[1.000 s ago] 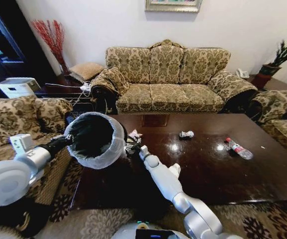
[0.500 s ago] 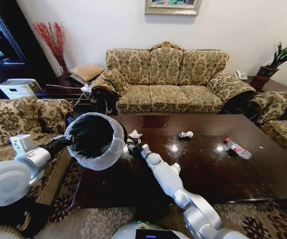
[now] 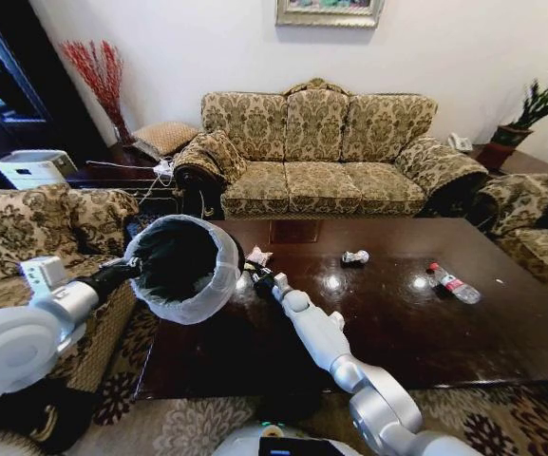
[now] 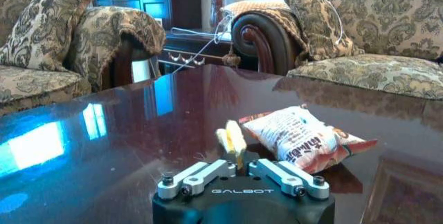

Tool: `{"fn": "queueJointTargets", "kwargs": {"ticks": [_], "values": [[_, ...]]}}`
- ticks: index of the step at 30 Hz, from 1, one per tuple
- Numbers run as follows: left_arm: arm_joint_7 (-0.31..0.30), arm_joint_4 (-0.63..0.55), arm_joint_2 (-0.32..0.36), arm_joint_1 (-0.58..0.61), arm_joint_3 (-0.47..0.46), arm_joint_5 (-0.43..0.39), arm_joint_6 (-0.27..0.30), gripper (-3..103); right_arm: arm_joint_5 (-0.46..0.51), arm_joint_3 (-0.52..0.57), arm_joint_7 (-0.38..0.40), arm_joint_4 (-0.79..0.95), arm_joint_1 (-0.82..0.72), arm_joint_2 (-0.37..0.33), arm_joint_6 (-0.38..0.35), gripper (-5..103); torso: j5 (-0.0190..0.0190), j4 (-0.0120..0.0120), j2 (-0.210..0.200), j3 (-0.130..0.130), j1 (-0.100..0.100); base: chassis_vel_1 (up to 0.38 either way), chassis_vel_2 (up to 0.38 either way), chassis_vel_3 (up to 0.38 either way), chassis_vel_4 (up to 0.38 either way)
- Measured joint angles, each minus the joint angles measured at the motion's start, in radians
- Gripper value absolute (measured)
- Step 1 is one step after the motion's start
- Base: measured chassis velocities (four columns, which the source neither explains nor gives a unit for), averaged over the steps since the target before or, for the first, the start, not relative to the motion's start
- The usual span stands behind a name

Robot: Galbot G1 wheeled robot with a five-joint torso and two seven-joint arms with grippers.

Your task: Move to the front of the table and place the trash on the table into the trash bin.

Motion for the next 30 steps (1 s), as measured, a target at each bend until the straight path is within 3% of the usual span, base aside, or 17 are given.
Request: {"fn": "queueJointTargets", "kwargs": {"ticks": [11,17,20,23,24,27,30], "values": [[0.001,-0.003,0.004,0.005,-0.005,-0.003,-0.008,0,-0.006,0.005,0.007,0.020,-0.010,0.000,-0.011,0,-0.0001,0.0001,0.000,0.000,0.000,0.000,0.000,0.000,0.000],[0.001,-0.002,0.005,0.006,-0.008,-0.006,-0.009,0,0.004,0.009,0.014,0.120,-0.053,0.000,-0.023,0,-0.0001,0.0001,0.000,0.000,0.000,0.000,0.000,0.000,0.000],[-0.007,0.005,0.009,0.011,-0.012,-0.007,-0.006,0,0.014,0.023,0.022,0.243,-0.100,0.000,-0.037,0,-0.0002,0.0003,0.000,0.000,0.000,0.000,0.000,0.000,0.000],[-0.045,0.038,0.049,0.011,-0.020,-0.028,0.034,0,0.034,0.061,0.051,0.493,-0.214,-0.007,-0.054,0,0.0003,0.0006,0.000,0.000,0.000,0.000,0.000,0.000,0.000],[-0.045,0.038,0.049,0.011,-0.020,-0.028,0.034,0,0.034,0.061,0.051,0.493,-0.214,-0.007,-0.054,0,0.0003,0.0006,0.000,0.000,0.000,0.000,0.000,0.000,0.000],[-0.102,0.077,0.098,0.003,-0.014,-0.073,0.084,0,0.060,0.143,0.050,0.702,-0.330,-0.063,-0.034,0,-0.0004,-0.0001,0.000,0.000,0.000,0.000,0.000,0.000,0.000],[-0.117,0.102,0.125,-0.007,0.002,-0.083,0.100,0,0.107,0.190,0.050,0.838,-0.397,-0.108,-0.035,0,0.0001,-0.0003,0.000,0.000,0.000,0.000,0.000,0.000,0.000]]}}
